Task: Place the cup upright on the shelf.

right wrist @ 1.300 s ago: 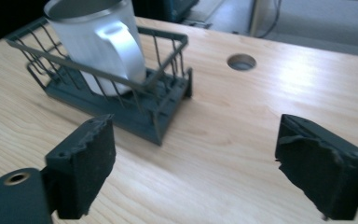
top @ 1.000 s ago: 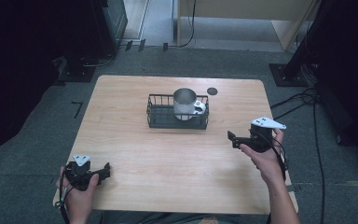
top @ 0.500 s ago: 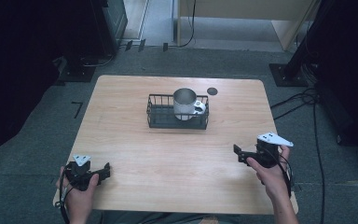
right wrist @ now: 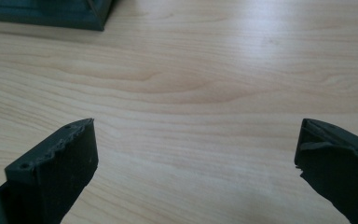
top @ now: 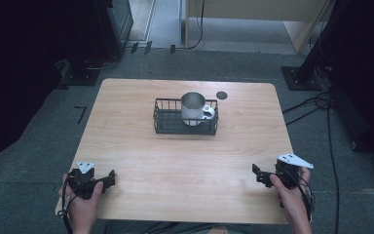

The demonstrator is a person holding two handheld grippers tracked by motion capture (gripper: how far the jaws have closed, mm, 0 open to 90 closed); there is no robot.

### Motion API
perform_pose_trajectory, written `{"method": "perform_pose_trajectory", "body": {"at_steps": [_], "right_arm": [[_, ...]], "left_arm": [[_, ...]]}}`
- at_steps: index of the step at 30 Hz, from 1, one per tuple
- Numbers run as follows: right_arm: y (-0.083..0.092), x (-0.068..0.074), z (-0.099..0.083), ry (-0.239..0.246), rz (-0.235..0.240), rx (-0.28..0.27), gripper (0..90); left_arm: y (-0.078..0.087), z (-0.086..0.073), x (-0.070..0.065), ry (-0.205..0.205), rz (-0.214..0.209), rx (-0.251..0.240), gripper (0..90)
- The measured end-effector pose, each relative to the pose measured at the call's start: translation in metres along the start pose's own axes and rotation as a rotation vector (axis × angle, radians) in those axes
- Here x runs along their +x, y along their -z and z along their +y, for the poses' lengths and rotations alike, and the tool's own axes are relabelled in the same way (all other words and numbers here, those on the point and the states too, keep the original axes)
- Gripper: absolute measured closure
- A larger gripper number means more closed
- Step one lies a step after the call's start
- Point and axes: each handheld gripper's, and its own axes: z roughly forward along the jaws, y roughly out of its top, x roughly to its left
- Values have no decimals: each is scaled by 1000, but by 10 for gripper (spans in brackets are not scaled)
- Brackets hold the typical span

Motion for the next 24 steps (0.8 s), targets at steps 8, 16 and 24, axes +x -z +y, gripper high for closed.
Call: {"method": "perform_pose_trajectory", "body": {"at_steps": [8, 16, 24], "right_arm": [[0, -11, -20, -30, -32, 42, 0], [-1, -17, -34, -20, -105, 72, 0], [-5, -17, -43, -11, -175, 98, 0]], "left_arm": [[0, 0, 0, 0, 0, 0, 0], [0, 0, 0, 0, 0, 0, 0], [0, 0, 0, 0, 0, 0, 0]]}}
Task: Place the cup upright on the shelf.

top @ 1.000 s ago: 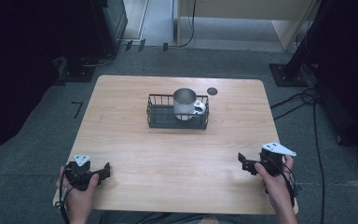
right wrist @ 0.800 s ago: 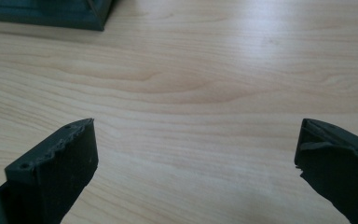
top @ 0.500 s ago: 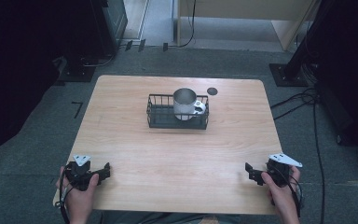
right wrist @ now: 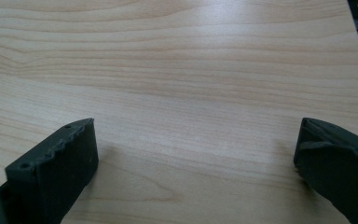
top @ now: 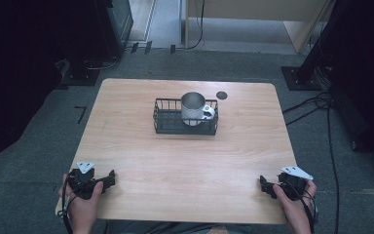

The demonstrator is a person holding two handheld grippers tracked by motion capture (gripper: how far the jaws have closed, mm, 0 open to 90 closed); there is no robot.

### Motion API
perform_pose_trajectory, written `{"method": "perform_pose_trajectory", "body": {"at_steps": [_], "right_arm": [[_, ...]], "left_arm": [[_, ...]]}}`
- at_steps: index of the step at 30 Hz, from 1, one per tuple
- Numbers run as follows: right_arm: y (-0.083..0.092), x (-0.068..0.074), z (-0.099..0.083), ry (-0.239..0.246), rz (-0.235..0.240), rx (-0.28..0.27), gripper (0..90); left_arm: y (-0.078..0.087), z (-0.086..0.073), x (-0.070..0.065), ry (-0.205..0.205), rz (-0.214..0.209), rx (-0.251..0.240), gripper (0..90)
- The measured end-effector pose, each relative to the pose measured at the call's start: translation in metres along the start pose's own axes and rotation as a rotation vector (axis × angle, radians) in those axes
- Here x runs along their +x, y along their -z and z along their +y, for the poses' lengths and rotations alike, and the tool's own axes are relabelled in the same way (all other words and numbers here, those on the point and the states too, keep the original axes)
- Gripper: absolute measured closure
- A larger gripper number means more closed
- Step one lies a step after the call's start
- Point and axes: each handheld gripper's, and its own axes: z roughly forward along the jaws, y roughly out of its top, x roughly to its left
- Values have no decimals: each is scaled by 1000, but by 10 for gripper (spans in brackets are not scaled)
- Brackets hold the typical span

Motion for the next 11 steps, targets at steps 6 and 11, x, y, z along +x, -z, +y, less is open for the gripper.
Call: {"method": "perform_pose_trajectory", "body": {"at_steps": [6, 11], "right_arm": [[0, 0, -1, 12, -1, -5, 0], [0, 0, -1, 9, 0, -4, 0]], "left_arm": [[0, 1, 0, -1, 0, 2, 0], [-1, 1, 0, 0, 1, 0, 0]]}}
